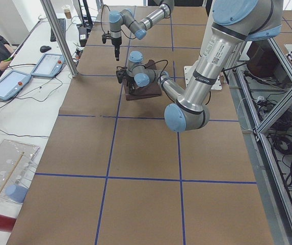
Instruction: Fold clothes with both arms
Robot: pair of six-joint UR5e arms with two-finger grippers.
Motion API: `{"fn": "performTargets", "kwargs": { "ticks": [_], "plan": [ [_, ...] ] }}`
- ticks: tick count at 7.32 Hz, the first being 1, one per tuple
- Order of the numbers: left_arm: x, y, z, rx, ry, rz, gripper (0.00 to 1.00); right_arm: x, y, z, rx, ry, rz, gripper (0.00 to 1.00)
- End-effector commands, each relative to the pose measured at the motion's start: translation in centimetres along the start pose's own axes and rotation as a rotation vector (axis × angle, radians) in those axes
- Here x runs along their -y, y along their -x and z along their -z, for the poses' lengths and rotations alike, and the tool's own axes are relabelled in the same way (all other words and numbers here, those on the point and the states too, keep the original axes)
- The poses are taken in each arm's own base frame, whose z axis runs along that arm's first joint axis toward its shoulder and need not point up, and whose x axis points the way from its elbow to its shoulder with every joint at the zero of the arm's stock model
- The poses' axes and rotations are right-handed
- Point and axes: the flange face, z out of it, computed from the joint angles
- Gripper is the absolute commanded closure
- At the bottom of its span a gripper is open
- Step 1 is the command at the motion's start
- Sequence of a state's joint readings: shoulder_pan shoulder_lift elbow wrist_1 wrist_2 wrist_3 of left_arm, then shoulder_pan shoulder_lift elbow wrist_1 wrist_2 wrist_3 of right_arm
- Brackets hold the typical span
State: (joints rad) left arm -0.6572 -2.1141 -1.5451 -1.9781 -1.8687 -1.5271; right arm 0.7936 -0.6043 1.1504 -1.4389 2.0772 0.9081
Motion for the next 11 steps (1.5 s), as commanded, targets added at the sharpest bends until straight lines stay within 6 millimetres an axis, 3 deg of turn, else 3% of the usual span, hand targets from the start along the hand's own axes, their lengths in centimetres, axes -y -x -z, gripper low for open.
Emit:
{"fn": "performTargets", "kwargs": {
  "ticks": [1, 2, 4, 5, 7, 8, 10, 11],
  "plan": [
    [-0.9, 0.3, -1.0, 0.016, 0.001, -0.006, 0.35, 0.0, -0.1, -0.1, -0.001, 0.001, 0.0, 0.0],
    [-0.8, 0.4, -1.0, 0.018, -0.005, -0.005, 0.44, 0.0, -0.1, 0.0, -0.001, 0.0, -0.001, 0.0],
    [-0.7, 0.4, -0.9, 0.016, -0.008, -0.003, 0.89, 0.0, -0.1, 0.0, -0.001, 0.0, -0.001, 0.0],
    [-0.6, 0.3, -0.8, 0.013, -0.008, -0.005, 1.0, 0.0, -0.1, 0.0, -0.001, 0.0, -0.001, 0.0],
    [-0.3, 0.2, -0.4, 0.018, -0.008, -0.002, 1.0, -0.1, -0.3, -0.3, -0.003, 0.003, -0.002, 0.0],
    [1.2, 0.3, 0.5, 0.023, -0.022, 0.015, 1.0, -0.1, -0.4, -0.2, -0.002, 0.001, -0.002, 0.0],
    [8.7, 2.4, 3.5, 0.031, -0.112, -0.02, 1.0, -1.1, -1.9, -0.5, 0.001, -0.002, 0.002, 0.0],
    [9.1, 4.1, 1.0, 0.082, -0.101, -0.017, 1.0, -1.2, -1.9, -0.4, 0.003, -0.002, 0.004, 0.0]
  ]
}}
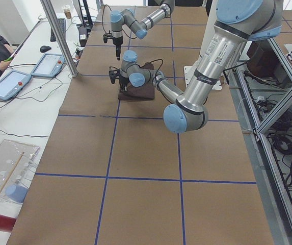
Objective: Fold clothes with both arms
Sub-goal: 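Lower the right gripper onto the shirt's folded edge nearest it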
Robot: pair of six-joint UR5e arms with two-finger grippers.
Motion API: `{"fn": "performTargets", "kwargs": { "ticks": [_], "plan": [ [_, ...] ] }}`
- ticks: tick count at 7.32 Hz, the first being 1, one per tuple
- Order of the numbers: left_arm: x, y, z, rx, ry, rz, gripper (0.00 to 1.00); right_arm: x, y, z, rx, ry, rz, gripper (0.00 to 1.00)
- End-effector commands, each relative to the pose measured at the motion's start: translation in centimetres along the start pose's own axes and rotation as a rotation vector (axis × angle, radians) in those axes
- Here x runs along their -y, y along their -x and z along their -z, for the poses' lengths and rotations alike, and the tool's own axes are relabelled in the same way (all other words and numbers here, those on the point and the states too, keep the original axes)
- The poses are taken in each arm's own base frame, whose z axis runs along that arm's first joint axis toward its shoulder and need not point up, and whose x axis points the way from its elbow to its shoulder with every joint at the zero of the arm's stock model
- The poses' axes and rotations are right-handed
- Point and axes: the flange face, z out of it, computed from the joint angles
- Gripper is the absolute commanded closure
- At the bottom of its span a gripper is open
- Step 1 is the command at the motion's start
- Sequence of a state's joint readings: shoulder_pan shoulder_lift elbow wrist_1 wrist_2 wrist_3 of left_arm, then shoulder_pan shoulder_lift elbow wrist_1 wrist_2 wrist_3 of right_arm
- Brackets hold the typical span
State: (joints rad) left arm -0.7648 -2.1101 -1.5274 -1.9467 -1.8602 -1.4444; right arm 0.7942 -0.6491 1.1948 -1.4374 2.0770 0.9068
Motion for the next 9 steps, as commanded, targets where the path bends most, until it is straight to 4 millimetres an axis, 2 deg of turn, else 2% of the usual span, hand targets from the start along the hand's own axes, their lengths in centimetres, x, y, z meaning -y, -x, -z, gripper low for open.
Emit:
{"fn": "performTargets", "kwargs": {
  "ticks": [1, 2, 3, 4, 5, 7, 8, 9],
  "plan": [
    [2.1, 2.1, -2.5, 0.05, -0.011, -0.012, 1.0, -0.3, -0.2, 0.3, 0.006, -0.005, 0.002, 0.0],
    [2.3, 2.4, -3.0, 0.061, -0.015, -0.01, 0.59, -0.3, -0.3, 0.4, 0.006, -0.007, 0.004, 0.0],
    [3.0, 2.7, -3.4, 0.05, -0.022, -0.017, 0.01, -0.5, 0.0, 0.6, 0.011, -0.01, 0.008, 0.0],
    [4.5, 2.3, -2.4, 0.04, -0.039, -0.025, 0.0, -0.8, 0.5, 0.7, 0.017, -0.01, 0.004, 0.0],
    [5.1, 2.3, -1.9, 0.039, -0.042, -0.055, 0.0, -2.2, 2.2, -0.3, 0.045, -0.015, -0.009, 0.0],
    [5.9, 1.7, -0.2, 0.014, -0.055, -0.063, 0.0, -7.2, 3.9, -5.9, 0.097, -0.076, -0.061, 0.01],
    [5.8, 1.6, 0.0, 0.008, -0.039, -0.062, 0.0, -8.6, 5.2, -7.1, 0.084, -0.099, -0.069, 0.04],
    [5.8, 1.7, 0.0, 0.008, -0.039, -0.062, 0.0, -9.3, 6.1, -7.3, 0.083, -0.104, -0.061, 0.12]
  ]
}}
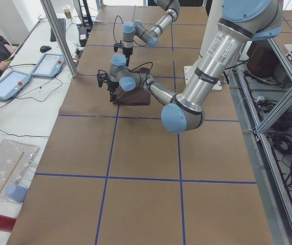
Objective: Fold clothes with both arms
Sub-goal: 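Lower the right gripper onto the shirt's folded edge nearest it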
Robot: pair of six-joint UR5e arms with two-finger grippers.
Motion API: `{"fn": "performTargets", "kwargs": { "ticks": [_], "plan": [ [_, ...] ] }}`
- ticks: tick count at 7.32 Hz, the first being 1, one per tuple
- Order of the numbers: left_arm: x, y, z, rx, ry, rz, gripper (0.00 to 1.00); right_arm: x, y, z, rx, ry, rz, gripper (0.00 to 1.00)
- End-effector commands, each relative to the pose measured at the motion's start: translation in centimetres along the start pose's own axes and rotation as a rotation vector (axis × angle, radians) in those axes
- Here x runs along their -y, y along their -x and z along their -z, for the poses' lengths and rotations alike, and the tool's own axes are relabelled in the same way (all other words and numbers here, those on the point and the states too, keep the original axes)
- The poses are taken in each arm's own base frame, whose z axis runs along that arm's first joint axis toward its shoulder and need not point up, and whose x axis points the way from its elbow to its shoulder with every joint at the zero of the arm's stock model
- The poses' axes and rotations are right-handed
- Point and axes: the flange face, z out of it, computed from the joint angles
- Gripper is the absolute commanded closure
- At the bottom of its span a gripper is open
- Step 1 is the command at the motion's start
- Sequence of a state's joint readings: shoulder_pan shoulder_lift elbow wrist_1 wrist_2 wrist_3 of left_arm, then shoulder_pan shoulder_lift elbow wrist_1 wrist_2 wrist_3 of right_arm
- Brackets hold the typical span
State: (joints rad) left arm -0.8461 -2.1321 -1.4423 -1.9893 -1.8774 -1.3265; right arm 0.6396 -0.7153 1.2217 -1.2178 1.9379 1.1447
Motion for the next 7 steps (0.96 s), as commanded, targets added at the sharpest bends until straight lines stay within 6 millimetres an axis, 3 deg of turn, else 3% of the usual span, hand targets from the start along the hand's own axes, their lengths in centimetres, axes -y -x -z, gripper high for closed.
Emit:
{"fn": "performTargets", "kwargs": {
  "ticks": [1, 3, 5, 7],
  "plan": [
    [0.2, 0.0, 0.2, -0.005, 0.002, -0.004, 0.0, -2.0, 1.8, -1.0, 0.002, -0.02, 0.004, 0.2],
    [0.1, 0.1, 0.2, -0.003, 0.003, -0.004, 0.0, -3.9, 4.2, -2.1, -0.015, -0.052, 0.043, 0.27],
    [0.3, 0.4, 0.2, -0.001, 0.003, -0.001, 0.0, -4.2, 5.4, -2.2, -0.013, -0.052, 0.062, 0.47],
    [0.3, 0.5, 0.1, 0.001, 0.003, -0.001, 0.0, -3.5, 6.4, -2.8, -0.035, -0.07, 0.09, 0.5]
  ]
}}
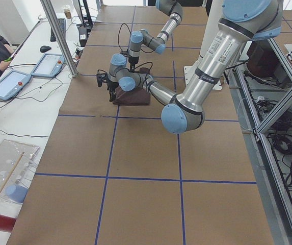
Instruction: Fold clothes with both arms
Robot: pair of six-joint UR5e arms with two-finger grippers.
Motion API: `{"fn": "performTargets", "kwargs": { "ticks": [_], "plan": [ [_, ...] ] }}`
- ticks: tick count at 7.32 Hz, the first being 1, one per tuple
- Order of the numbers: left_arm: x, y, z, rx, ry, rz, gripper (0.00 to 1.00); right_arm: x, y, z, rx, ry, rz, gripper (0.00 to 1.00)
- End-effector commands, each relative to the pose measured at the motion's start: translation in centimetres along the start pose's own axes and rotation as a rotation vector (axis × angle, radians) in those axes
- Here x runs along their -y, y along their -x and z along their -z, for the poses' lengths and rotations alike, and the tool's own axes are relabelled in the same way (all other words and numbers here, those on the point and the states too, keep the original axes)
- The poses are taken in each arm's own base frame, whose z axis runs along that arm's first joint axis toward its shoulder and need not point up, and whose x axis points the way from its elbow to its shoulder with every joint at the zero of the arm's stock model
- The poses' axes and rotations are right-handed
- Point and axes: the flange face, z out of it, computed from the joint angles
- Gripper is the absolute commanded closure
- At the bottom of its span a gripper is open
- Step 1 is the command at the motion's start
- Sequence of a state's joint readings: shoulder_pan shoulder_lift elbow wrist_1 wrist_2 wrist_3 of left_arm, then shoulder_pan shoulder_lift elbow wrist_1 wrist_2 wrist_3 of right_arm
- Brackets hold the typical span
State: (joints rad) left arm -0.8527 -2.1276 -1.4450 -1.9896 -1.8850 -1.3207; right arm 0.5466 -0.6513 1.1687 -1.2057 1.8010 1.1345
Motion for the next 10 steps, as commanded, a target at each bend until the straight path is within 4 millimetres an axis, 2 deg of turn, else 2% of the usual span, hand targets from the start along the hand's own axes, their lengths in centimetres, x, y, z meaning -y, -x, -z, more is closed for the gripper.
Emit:
{"fn": "performTargets", "kwargs": {
  "ticks": [1, 5, 6, 7, 10],
  "plan": [
    [-0.1, 0.15, -0.12, 0.001, 0.002, 0.001, 0.0, 0.62, 1.44, 0.08, -0.005, -0.012, 0.018, 0.51],
    [-0.02, 0.29, -0.12, 0.003, 0.001, 0.003, 0.0, -0.31, 1.42, -0.83, -0.014, 0.003, 0.024, 0.53],
    [-0.02, 0.29, -0.12, 0.003, 0.001, 0.003, 0.0, -0.28, 1.52, -0.76, -0.013, 0.003, 0.03, 0.73],
    [-0.02, 0.29, -0.12, 0.003, 0.001, 0.003, 0.0, -0.18, 1.47, -0.7, -0.012, 0.001, 0.056, 0.98],
    [0.01, 0.34, -0.19, 0.005, 0.0, 0.005, 0.0, 0.17, 1.59, -0.16, -0.005, -0.006, 0.058, 1.0]
  ]
}}
